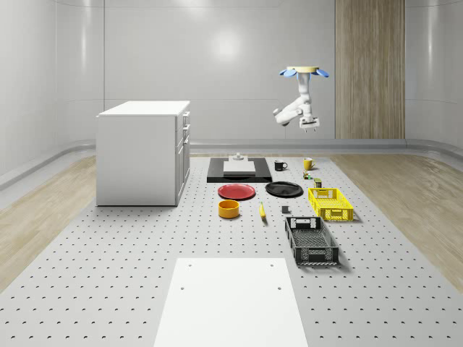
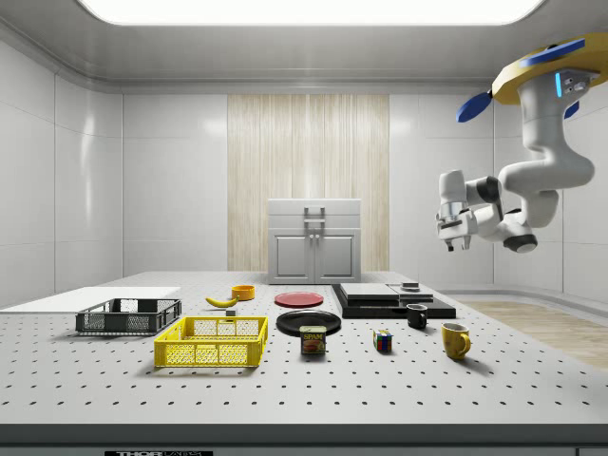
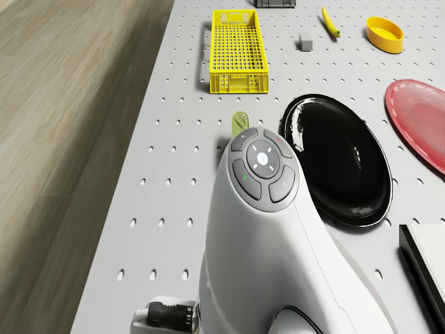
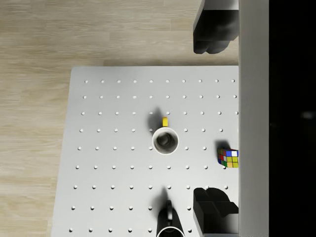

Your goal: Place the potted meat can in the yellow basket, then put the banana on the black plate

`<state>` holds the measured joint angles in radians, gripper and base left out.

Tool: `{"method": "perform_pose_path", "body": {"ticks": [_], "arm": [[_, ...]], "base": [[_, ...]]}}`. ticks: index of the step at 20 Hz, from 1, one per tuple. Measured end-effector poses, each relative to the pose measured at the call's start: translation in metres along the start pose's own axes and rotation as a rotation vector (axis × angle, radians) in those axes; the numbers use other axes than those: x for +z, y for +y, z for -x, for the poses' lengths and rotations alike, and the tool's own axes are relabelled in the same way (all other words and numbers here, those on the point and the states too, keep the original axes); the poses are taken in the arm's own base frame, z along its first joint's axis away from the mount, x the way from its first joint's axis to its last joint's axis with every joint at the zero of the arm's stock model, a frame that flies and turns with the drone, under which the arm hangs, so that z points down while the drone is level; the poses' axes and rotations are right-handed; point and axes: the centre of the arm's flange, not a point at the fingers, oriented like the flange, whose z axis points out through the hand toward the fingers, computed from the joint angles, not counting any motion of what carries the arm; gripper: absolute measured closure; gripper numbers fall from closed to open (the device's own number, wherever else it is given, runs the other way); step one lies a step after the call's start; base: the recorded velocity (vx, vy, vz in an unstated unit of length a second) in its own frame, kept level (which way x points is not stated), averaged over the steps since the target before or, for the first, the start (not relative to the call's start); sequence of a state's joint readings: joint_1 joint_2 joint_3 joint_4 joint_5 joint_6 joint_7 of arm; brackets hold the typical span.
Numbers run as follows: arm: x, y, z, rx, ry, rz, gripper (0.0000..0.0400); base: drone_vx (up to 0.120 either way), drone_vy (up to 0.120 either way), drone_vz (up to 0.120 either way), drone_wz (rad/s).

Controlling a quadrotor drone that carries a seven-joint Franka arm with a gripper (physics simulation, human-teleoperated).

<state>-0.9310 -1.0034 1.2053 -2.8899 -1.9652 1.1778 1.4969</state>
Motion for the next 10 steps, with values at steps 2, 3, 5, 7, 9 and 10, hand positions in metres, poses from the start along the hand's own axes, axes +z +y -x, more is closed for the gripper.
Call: {"method": "perform_pose_path", "body": {"ticks": [2, 3, 5, 7, 9, 10], "arm": [[-0.0001, -0.0024, 0.0024, -0.001, 0.025, 0.024, 0.0000], [-0.0001, -0.0033, 0.0033, -0.001, 0.035, 0.033, 0.0000], [0.0000, -0.0047, 0.0048, -0.002, 0.049, 0.046, 0.0000], [0.0000, -0.0056, 0.0057, -0.002, 0.059, 0.056, 0.0000], [0.0000, -0.0063, 0.0064, -0.002, 0.067, 0.062, 0.0000], [0.0001, -0.0066, 0.0067, -0.002, 0.069, 0.065, 0.0000]], "base": [[0.120, 0.000, -0.120, 0.000], [0.120, 0.000, -0.120, 0.000], [0.120, 0.000, -0.120, 0.000], [0.120, 0.000, -0.120, 0.000], [0.120, 0.000, -0.120, 0.000], [0.120, 0.000, -0.120, 0.000]]}}
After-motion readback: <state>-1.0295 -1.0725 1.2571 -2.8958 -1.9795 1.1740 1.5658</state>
